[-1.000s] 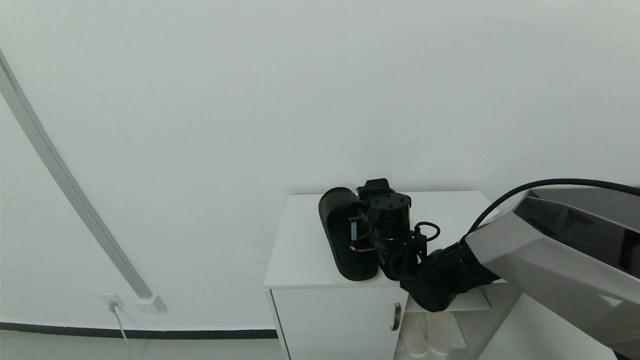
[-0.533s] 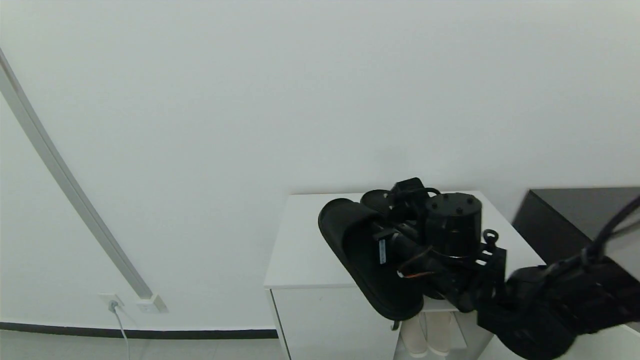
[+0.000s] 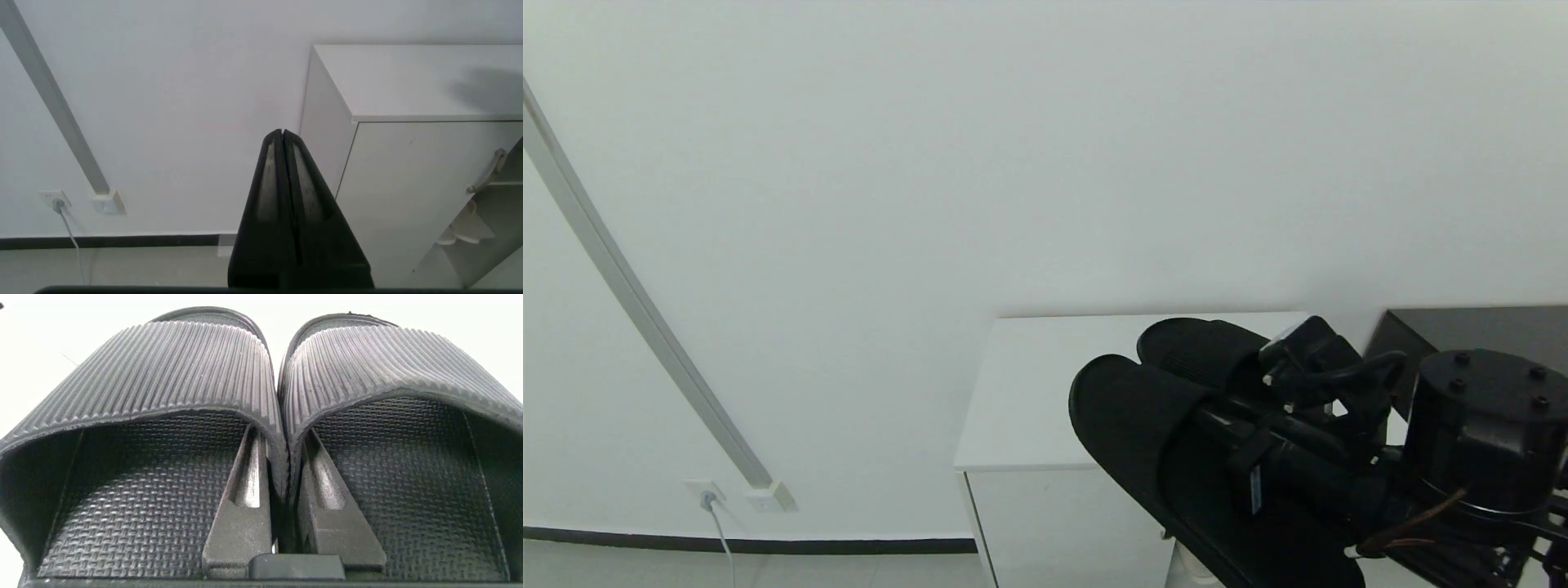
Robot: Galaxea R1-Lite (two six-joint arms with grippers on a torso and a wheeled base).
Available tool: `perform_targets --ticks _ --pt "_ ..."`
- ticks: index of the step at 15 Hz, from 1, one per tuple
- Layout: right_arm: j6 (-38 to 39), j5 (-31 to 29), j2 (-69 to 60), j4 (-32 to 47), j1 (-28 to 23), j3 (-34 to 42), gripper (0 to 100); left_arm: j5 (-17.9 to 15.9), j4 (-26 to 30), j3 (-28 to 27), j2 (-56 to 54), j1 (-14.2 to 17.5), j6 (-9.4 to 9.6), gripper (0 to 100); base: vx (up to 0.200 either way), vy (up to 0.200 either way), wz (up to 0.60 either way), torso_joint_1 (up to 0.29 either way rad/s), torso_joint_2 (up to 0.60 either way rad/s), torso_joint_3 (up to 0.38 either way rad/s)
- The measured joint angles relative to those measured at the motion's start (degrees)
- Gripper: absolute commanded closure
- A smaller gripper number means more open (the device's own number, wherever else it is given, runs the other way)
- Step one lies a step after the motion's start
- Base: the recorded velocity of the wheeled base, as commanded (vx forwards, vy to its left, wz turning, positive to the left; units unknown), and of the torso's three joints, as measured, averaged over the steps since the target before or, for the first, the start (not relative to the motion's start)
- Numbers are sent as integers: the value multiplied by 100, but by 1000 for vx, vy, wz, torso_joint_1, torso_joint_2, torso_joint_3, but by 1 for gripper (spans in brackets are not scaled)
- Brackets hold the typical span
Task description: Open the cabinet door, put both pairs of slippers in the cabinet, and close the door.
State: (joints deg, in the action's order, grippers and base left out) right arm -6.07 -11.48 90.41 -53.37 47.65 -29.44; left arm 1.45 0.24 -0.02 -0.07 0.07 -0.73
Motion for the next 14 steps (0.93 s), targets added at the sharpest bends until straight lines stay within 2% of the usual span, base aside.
perform_targets --ticks 4,8,14 --pt "-591 130 -102 -881 -39 419 100 0 0 2 0 0 -13 100 0 0 0 0 0 0" --pt "-589 106 -88 -887 -39 467 100 0 2 2 0 0 -13 100 0 0 0 0 0 0" --pt "-525 65 37 -897 -59 478 100 -6 0 -5 0 2 -17 100 -200 0 0 4 1 2"
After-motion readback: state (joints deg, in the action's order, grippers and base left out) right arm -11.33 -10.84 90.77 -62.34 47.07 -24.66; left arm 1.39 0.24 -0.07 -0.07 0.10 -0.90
